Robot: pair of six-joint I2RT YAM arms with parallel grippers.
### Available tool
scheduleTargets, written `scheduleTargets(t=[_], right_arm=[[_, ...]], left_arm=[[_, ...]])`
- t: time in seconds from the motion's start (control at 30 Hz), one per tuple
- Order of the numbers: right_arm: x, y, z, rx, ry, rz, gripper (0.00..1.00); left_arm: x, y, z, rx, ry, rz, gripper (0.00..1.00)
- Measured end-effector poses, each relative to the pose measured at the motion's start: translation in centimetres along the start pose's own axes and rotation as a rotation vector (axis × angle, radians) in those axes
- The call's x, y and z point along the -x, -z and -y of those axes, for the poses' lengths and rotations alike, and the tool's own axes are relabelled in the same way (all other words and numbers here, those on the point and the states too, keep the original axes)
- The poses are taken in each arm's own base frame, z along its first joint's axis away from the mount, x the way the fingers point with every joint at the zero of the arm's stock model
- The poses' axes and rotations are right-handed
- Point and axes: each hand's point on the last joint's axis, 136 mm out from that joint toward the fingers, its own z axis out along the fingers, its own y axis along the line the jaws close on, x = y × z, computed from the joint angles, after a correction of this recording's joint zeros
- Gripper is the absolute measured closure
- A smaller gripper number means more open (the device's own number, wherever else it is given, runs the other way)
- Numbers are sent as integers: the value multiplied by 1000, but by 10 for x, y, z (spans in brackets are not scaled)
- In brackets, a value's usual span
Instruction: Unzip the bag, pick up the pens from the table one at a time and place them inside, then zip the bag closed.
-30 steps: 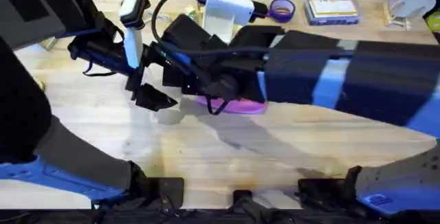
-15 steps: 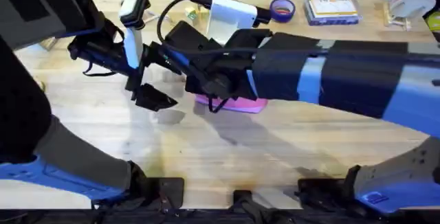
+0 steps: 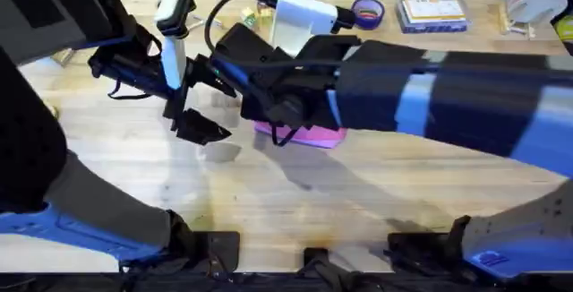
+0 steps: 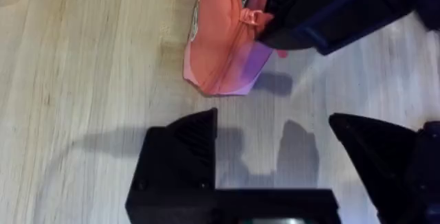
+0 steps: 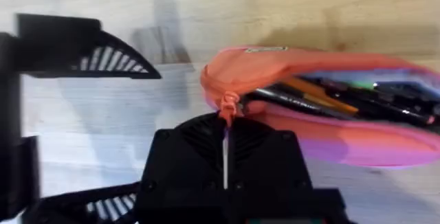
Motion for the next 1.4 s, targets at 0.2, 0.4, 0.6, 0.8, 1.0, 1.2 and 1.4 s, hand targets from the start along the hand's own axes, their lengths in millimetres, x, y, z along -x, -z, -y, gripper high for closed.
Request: scheduleTargets(t=[0.2,0.4,0.6,0.8,1.0,1.2,1.4], right_arm=[[15,30,-11,79,-24,32,969],[14,32,-12,98,-13,7,970],[15,30,-10,117,-4,-36,971],[16,27,-9,142,3,-84,971],[14,28,-10,148,7,-94,971],[14,28,-10,149,9,-94,971],[14,28,-10,150,9,-96,971]], left_arm=[[0,0,0,0,0,0,7],[0,0,0,0,0,0,8],[5,0,-2,8,-1,28,7],[16,1,-15,65,-45,98,7],[23,1,-23,95,-87,132,7],[37,-15,-28,81,-168,136,7],[41,-33,-28,33,-162,152,8]])
